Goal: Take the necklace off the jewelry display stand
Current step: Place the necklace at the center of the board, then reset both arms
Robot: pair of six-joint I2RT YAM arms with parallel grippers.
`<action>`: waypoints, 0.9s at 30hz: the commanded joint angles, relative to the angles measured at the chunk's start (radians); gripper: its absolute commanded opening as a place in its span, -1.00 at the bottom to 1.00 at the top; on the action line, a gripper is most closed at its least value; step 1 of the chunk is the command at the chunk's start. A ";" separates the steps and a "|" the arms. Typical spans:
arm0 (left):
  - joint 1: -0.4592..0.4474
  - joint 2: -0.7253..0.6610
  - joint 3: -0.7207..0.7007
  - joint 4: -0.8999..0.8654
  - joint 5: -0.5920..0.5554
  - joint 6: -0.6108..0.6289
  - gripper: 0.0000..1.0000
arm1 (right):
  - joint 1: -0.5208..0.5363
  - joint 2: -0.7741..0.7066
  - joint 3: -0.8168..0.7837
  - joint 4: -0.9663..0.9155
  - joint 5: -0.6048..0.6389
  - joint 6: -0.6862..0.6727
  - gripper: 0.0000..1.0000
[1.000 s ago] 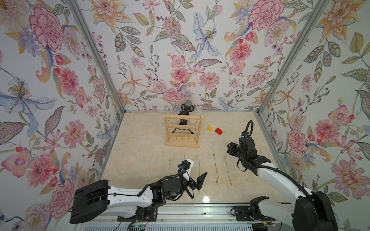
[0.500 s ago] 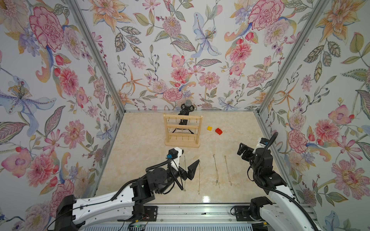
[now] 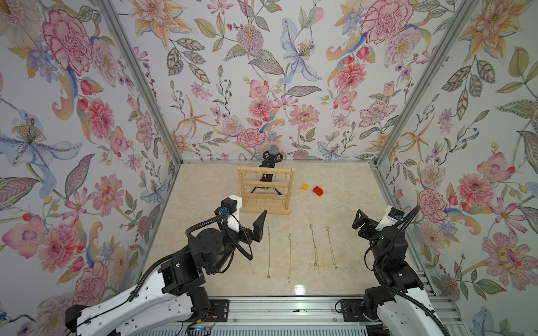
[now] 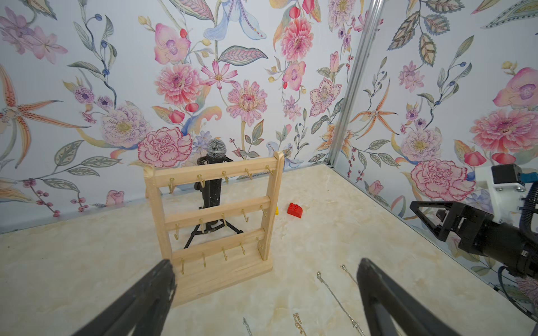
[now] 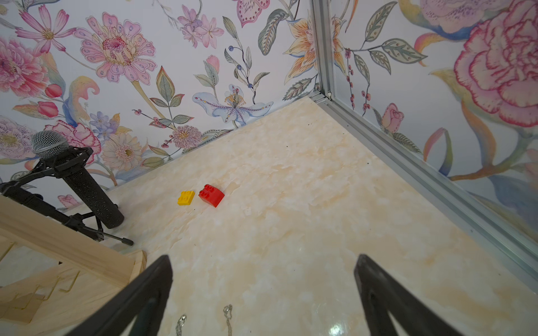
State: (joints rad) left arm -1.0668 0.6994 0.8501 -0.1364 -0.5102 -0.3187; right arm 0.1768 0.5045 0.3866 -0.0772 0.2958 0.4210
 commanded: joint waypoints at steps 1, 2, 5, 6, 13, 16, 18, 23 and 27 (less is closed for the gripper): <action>0.043 0.014 0.093 -0.129 -0.076 0.082 0.98 | -0.008 0.015 0.004 0.004 0.006 -0.030 0.99; 0.058 0.019 0.114 -0.140 -0.077 0.097 0.98 | -0.010 0.025 0.007 0.005 0.006 -0.030 0.99; 0.115 0.033 0.162 -0.158 -0.079 0.131 0.98 | -0.018 0.060 0.014 0.013 -0.005 -0.033 0.99; 0.136 0.037 0.173 -0.163 -0.072 0.140 0.98 | -0.022 0.071 0.016 0.018 -0.010 -0.036 0.99; 0.345 0.105 0.240 -0.166 0.042 0.158 0.98 | -0.046 0.183 0.016 0.104 -0.099 -0.111 0.99; 0.451 0.124 0.244 -0.146 0.110 0.155 0.98 | -0.048 0.221 -0.010 0.181 -0.120 -0.140 0.99; 0.528 0.133 0.234 -0.126 0.170 0.145 0.98 | -0.048 0.232 -0.053 0.277 -0.151 -0.171 0.99; 0.752 0.147 0.157 -0.036 0.395 0.108 0.98 | -0.048 0.225 -0.208 0.569 -0.146 -0.260 0.99; 0.931 0.183 0.050 0.079 0.695 0.068 0.98 | -0.048 0.251 -0.216 0.600 -0.131 -0.337 0.99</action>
State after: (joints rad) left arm -0.2077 0.8543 0.9619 -0.1425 -0.0757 -0.2111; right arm 0.1349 0.7471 0.1654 0.3676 0.1646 0.1814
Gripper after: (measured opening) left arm 0.988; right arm 0.996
